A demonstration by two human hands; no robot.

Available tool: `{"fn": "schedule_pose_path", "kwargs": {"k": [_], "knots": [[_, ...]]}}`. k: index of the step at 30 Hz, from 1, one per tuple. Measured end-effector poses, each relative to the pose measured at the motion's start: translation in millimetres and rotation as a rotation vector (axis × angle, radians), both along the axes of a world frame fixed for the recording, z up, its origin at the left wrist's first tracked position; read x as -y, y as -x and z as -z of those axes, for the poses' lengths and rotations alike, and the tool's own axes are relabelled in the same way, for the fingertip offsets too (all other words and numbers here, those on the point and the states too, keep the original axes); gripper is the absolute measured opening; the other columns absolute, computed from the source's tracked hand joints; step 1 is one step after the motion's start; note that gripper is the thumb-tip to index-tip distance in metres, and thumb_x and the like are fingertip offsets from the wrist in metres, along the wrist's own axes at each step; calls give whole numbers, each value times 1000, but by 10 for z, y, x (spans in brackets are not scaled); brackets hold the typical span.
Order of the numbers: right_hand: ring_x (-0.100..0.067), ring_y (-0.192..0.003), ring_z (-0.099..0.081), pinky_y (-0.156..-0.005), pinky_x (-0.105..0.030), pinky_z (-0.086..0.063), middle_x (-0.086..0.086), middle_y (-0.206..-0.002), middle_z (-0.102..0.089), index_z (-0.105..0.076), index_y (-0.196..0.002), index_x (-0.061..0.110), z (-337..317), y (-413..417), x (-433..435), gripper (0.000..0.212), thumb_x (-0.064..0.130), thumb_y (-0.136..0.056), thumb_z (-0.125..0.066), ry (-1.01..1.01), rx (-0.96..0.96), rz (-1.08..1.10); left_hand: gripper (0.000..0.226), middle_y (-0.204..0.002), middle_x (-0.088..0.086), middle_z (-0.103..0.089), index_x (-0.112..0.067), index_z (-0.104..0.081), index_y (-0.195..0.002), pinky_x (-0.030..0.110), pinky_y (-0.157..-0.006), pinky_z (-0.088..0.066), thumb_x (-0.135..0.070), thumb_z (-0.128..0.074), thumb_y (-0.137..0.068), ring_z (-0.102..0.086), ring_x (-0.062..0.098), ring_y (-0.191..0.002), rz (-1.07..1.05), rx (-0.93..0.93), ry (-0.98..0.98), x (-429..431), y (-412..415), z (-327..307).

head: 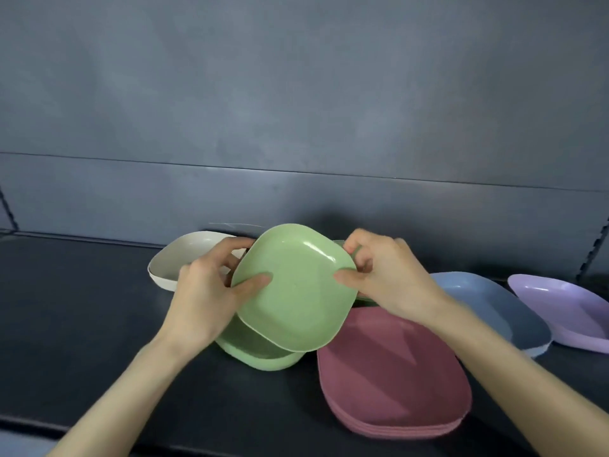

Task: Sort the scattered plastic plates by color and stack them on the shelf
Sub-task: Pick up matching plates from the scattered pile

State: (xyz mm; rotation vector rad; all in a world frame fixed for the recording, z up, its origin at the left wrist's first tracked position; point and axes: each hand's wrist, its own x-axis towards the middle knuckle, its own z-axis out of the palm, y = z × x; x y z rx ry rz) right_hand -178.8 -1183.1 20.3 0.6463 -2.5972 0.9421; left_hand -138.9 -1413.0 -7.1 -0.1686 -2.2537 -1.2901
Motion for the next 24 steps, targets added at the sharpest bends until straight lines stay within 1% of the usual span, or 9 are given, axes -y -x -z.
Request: {"fn": "schedule_pose_path", "kwargs": {"k": [2,4,7,10,13,16,20,22,24], "knots": [[-11,-55,-47,-67,-35,-47,7,-52,-53,-48,-71,29,-38,-4,127,23,21,-76,-69,-116,-2,23,45,-73,-1,-62,-56,-58,-93,28,-66,-52,-26,-81,-70,-59,22,-62,14,34,19,127,14,38],[-11,-58,-46,-66,-34,-46,8,-55,-53,-50,-74,24,-62,-15,256,19,19,-75,-69,-177,20,31,45,-71,-4,-58,-55,-57,-91,14,-57,-45,-23,-81,-70,-49,10,-51,38,59,46,229,34,70],[-14,-67,-48,-65,-31,-42,7,-65,-52,-54,-78,21,-52,-24,424,16,20,-76,-70,-294,99,58,38,-70,-10,-57,-40,-63,-96,8,-53,-40,-16,-80,-72,-44,5,-47,71,121,109,394,64,118],[-17,-76,-52,-68,-31,-43,4,-75,-58,-57,-82,21,-44,-19,535,14,23,-76,-70,-360,170,96,30,-71,-7,-56,-36,-66,-90,9,-54,-39,-15,-78,-72,-43,7,-50,99,154,219,533,121,177],[-18,-78,-51,-68,-32,-42,2,-79,-57,-63,-86,17,2,-7,619,16,26,-76,-71,-457,180,149,20,-70,-9,-48,-28,-69,-93,10,-59,-38,-16,-73,-77,-48,10,-63,127,178,280,591,187,208],[-24,-83,-55,-67,-33,-42,-5,-88,-62,-67,-93,12,65,-13,660,24,29,-76,-69,-586,175,211,11,-83,-4,-53,-21,-69,-94,23,-66,-41,-19,-65,-85,-54,14,-72,160,212,407,598,255,241],[-24,-98,-51,-79,-33,-44,-2,-99,-51,-65,-107,16,84,-71,644,31,34,-82,-65,-607,183,240,20,-84,5,-62,-16,-66,-96,37,-76,-48,-32,-56,-89,-57,23,-78,211,272,500,594,251,293],[-21,-102,-48,-86,-35,-44,3,-100,-44,-61,-113,18,59,-114,618,33,36,-85,-62,-548,150,243,27,-94,0,-62,-16,-65,-105,39,-83,-48,-36,-57,-89,-58,20,-89,177,214,488,592,218,280],[-19,-100,-49,-89,-34,-44,4,-102,-44,-60,-115,20,12,-155,554,33,37,-86,-62,-477,98,263,34,-106,-3,-60,-18,-61,-117,36,-92,-45,-36,-59,-88,-55,18,-104,166,102,454,558,190,208]]}}
